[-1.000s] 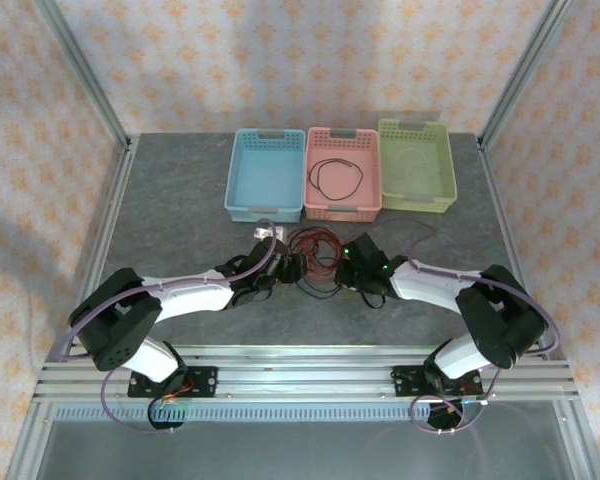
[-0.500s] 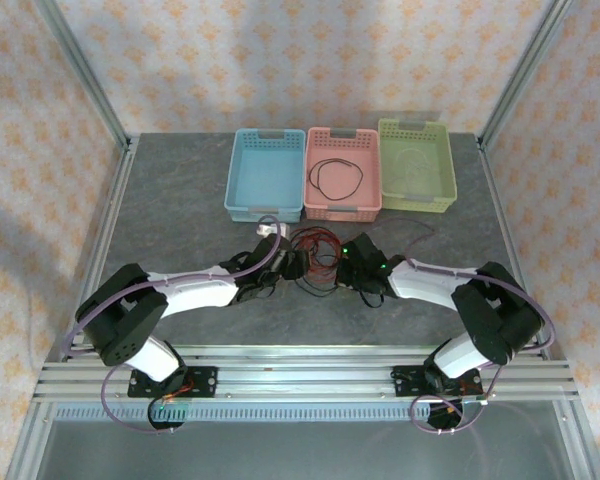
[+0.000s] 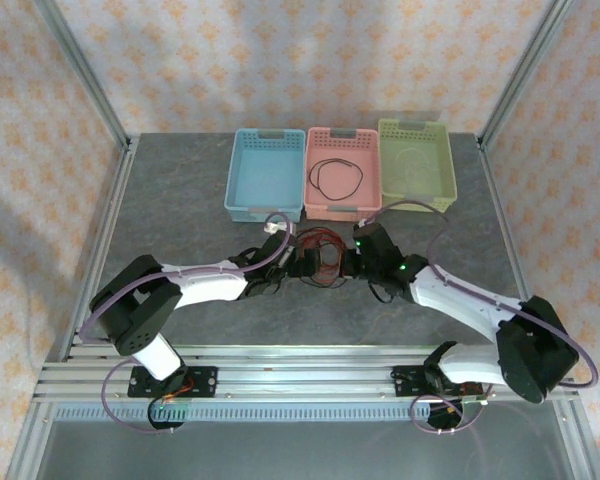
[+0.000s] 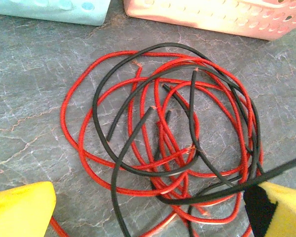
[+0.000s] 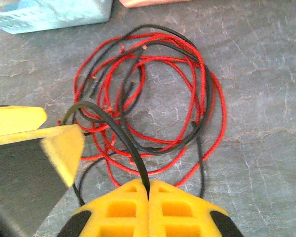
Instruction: Untangle the cables
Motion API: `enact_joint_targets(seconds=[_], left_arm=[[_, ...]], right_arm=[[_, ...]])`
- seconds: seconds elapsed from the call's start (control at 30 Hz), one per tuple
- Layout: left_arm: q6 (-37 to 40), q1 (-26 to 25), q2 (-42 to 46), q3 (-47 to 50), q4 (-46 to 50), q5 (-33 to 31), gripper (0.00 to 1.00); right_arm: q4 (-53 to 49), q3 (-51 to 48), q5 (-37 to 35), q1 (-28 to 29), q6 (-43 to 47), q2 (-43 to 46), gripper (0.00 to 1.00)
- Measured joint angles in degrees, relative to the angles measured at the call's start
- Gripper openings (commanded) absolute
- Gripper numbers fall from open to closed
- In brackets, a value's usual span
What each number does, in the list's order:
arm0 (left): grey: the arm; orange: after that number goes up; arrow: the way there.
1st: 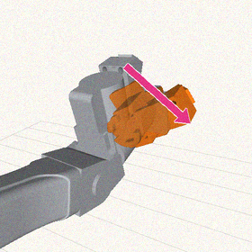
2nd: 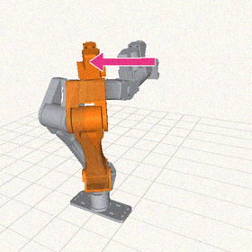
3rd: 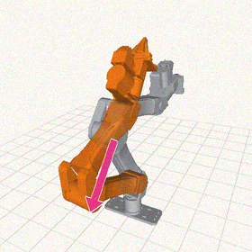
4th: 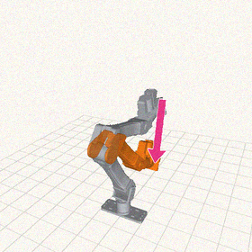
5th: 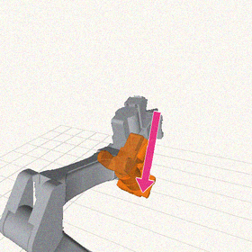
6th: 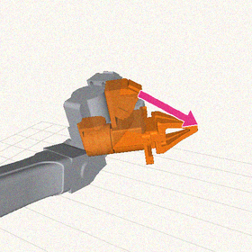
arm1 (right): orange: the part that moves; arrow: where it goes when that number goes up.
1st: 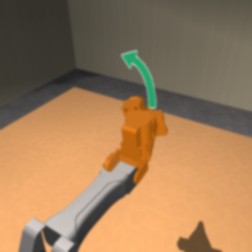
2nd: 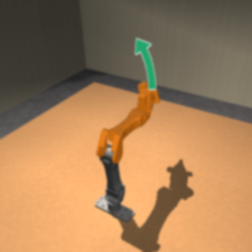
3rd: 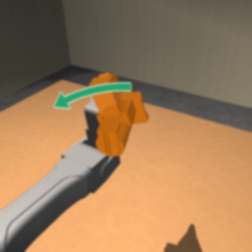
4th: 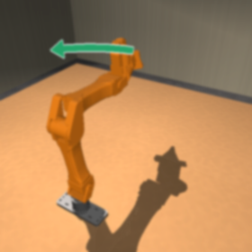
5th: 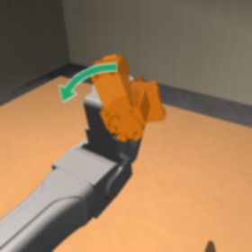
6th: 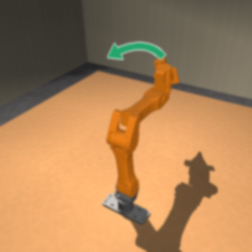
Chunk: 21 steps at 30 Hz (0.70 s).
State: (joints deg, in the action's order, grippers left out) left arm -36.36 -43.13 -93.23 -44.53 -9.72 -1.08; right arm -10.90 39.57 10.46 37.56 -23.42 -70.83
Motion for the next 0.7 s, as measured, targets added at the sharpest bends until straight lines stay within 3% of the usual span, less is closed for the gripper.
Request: enact_joint_targets(seconds=[0.7], left_arm=[[0.0, 0.0, -4.3, -1.2, 0.0, -1.2, 0.96]], right_arm=[[-9.3, 13.1, -2.0, 0.0, 10.0, 13.3, 0.0]])
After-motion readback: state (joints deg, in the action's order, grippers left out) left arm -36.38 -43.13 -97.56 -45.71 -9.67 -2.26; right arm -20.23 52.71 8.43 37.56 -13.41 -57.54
